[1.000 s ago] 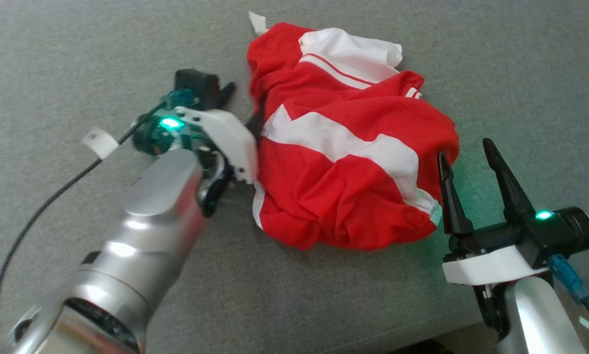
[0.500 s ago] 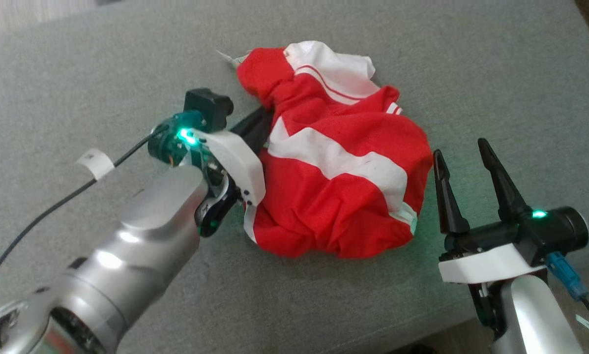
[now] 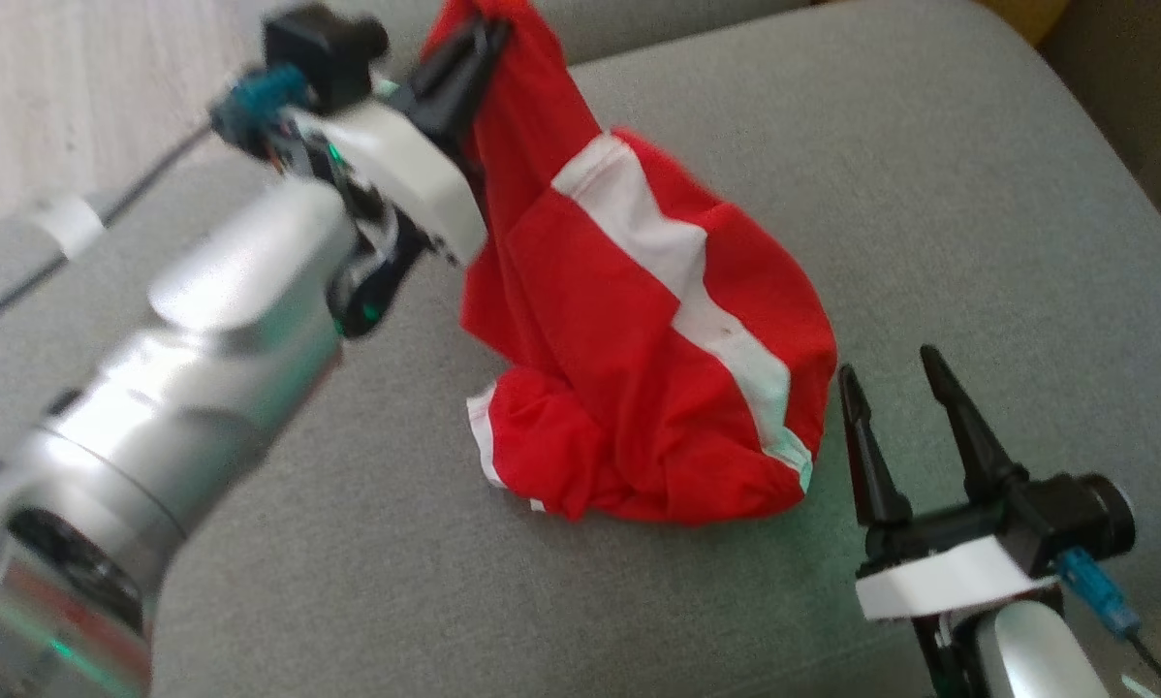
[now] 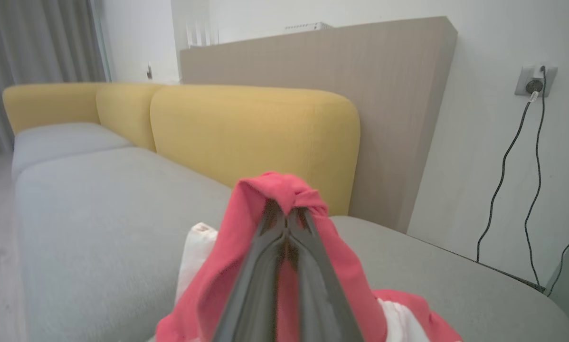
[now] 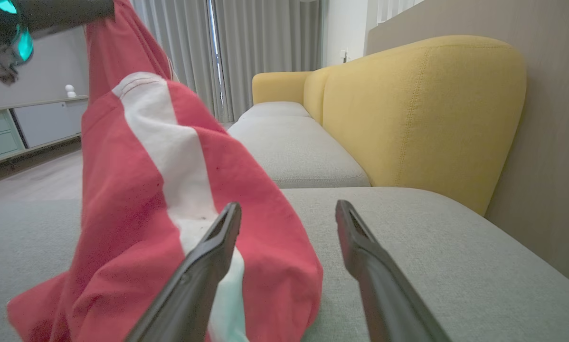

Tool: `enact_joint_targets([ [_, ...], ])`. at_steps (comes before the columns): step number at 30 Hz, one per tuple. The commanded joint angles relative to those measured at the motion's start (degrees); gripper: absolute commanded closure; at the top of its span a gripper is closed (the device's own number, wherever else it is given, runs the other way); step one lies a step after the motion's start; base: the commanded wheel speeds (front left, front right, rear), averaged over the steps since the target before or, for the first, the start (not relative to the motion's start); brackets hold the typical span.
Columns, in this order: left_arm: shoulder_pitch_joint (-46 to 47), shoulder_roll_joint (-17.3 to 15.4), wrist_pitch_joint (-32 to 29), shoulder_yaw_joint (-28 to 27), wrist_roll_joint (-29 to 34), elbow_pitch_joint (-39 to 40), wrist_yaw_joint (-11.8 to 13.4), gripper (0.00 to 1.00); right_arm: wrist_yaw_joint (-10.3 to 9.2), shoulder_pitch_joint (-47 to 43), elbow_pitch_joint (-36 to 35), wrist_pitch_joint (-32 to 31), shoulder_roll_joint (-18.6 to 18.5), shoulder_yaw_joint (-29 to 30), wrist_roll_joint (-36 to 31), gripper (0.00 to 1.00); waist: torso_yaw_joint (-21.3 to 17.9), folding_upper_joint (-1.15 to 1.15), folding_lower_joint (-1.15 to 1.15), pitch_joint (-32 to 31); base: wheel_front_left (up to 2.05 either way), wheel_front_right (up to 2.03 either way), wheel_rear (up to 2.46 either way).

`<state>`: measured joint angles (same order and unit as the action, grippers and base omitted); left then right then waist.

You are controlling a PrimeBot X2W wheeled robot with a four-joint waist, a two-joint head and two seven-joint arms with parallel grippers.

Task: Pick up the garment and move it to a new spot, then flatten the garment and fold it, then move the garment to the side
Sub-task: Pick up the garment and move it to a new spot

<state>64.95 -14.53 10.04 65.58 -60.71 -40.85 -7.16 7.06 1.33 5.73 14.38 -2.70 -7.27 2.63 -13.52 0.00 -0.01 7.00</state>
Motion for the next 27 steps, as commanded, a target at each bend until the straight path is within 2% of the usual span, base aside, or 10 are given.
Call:
enact_joint_targets([
  [1, 5.83, -2.3, 1.06, -1.58, -0.4, 0.51, -0.33, 1.0, 0.43, -0.09, -1.48, 0.62, -0.18, -1.63, 0.49, 0.0, 0.83, 0.0, 0.01, -2.11, 0.0, 0.0, 0.0],
  [7, 11.52, -5.82, 2.64, -1.99, 1.34, -2.65, -0.33, 1.0, 0.43, -2.65, -1.42, 0.62, -0.18, -1.38, 0.14, 0.0, 3.96, 0.0, 0.01, -5.07, 0.0, 0.0, 0.0],
  [15, 13.89, -10.17, 3.72, -3.66, 2.2, -7.33, 0.05, 1.0, 0.43, -4.34, -1.4, 0.62, -0.18, -1.41, -1.02, 0.0, 11.0, 0.0, 0.01, -6.36, 0.0, 0.0, 0.0],
  [21, 14.65, -13.87, 4.31, -5.07, 2.86, -9.42, 1.74, 1.0, 0.43, -4.7, -1.54, 0.62, -0.18, -1.45, -1.81, 0.0, 17.72, 0.0, 0.01, -4.93, 0.0, 0.0, 0.0],
  [27, 12.65, -18.49, 4.64, -7.5, 1.64, -12.4, 4.11, 1.0, 0.43, -3.96, -1.76, 0.62, -0.18, -1.48, -2.26, 0.0, 22.02, 0.0, 0.01, -2.49, 0.0, 0.0, 0.0],
])
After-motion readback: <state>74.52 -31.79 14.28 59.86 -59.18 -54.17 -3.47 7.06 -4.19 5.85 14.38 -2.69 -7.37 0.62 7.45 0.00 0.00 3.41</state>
